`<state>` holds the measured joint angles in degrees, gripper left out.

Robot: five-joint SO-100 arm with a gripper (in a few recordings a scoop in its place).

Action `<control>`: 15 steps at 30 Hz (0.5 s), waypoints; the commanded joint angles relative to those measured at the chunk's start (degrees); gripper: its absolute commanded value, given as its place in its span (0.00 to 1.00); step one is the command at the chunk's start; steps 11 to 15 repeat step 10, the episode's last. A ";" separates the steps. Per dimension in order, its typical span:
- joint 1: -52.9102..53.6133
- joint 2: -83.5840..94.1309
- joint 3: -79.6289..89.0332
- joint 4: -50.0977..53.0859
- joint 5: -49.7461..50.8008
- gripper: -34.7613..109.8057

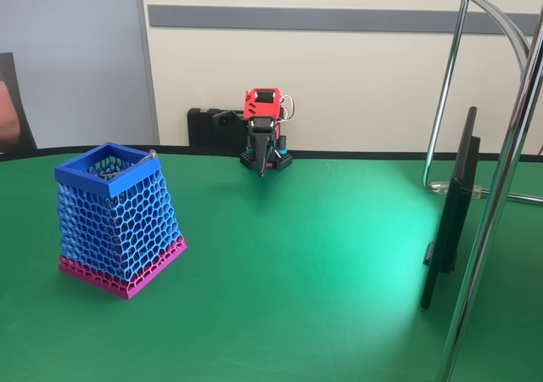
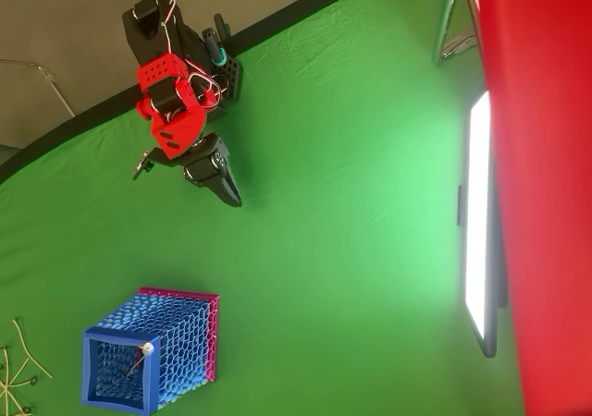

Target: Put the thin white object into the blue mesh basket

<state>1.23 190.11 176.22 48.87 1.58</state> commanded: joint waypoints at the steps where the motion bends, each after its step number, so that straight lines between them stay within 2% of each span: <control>1: -0.26 0.44 0.44 0.26 0.44 0.25; 15: -1.05 0.44 0.44 0.53 0.00 0.25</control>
